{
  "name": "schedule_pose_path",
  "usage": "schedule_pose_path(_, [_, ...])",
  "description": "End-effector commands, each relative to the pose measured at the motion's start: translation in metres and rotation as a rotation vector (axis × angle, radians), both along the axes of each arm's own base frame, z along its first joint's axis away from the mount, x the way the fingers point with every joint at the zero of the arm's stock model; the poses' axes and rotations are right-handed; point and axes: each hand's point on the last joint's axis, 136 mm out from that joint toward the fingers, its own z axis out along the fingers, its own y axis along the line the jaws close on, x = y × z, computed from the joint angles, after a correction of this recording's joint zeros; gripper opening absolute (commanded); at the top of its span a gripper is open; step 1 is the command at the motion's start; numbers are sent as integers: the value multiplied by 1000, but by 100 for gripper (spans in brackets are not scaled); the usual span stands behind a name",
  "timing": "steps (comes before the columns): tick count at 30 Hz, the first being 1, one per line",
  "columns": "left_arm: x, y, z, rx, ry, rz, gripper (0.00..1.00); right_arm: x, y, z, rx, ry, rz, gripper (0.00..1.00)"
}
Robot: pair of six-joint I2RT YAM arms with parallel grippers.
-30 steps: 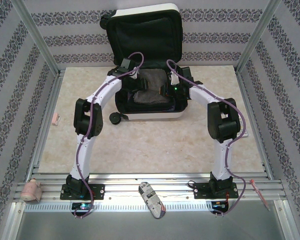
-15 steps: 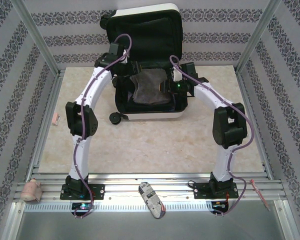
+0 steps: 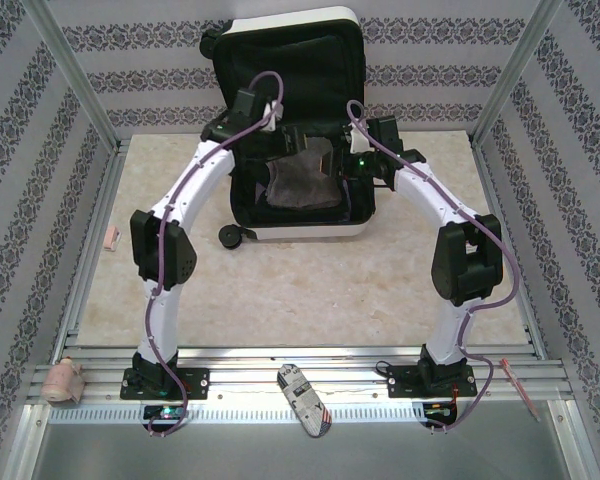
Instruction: Pack the luggage
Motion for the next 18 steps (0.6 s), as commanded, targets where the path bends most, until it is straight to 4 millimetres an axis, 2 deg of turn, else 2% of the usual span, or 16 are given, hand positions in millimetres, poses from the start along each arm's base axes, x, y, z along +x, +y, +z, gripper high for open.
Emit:
schedule_pose_path(1, [-2,-17,8,-82,-19,-13,64,11,6,17,75,-26,5,45])
schedule_pose_path(5, [-2,-16,-12,-81,9,10,63,6,11,7,90,-10,11,42])
schedule_pose_path(8, [-3,-12,-28,-51,28,27,63,-1,15,-8,116,22,14,41])
schedule_pose_path(13, [-8,-4,-56,-23,64,52,63,-12,22,-40,140,86,14,40])
schedule_pose_path(18, [-10,1,-81,-18,103,65,63,-17,18,-71,113,137,-8,40])
